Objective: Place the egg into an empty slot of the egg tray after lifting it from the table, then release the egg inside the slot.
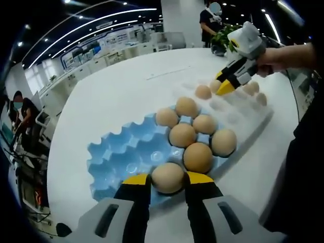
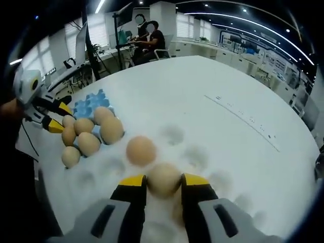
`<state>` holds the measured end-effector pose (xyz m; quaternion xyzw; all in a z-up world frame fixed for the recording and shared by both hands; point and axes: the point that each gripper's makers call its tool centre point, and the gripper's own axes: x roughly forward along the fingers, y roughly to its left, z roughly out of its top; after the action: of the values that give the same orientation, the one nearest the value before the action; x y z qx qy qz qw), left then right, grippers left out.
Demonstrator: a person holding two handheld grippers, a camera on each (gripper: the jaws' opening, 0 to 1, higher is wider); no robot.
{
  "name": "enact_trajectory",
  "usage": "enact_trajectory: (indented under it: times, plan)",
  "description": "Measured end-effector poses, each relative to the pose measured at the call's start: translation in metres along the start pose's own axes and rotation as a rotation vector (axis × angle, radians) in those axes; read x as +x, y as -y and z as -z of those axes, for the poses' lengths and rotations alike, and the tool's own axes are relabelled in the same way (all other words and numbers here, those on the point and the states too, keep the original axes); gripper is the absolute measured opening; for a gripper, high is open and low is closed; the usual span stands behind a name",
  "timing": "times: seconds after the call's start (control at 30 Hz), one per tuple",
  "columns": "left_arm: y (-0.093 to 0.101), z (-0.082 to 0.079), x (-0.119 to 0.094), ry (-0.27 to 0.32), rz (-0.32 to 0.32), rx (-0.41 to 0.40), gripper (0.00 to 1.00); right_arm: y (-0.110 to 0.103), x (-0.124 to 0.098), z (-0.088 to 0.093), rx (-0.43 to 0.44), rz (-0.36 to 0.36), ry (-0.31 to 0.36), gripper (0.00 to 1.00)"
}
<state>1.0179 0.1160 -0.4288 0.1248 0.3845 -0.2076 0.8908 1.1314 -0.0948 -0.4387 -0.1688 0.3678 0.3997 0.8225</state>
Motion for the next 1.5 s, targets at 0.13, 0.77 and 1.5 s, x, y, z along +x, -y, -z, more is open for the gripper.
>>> enact_trajectory:
  times: [0.13,0.77,1.5]
  plan:
    - [0.000,0.001,-0.001,0.010,-0.013,-0.032,0.27,0.001,0.000,0.000,0.024,-0.005,0.005,0.28]
    - [-0.017,0.015,-0.011,0.034,-0.105,-0.188,0.50,0.002,-0.002,-0.001,0.109,-0.012,0.021,0.27]
    - [-0.019,0.006,-0.012,0.033,-0.180,-0.072,0.54,0.005,-0.010,-0.008,0.242,-0.012,0.064,0.27]
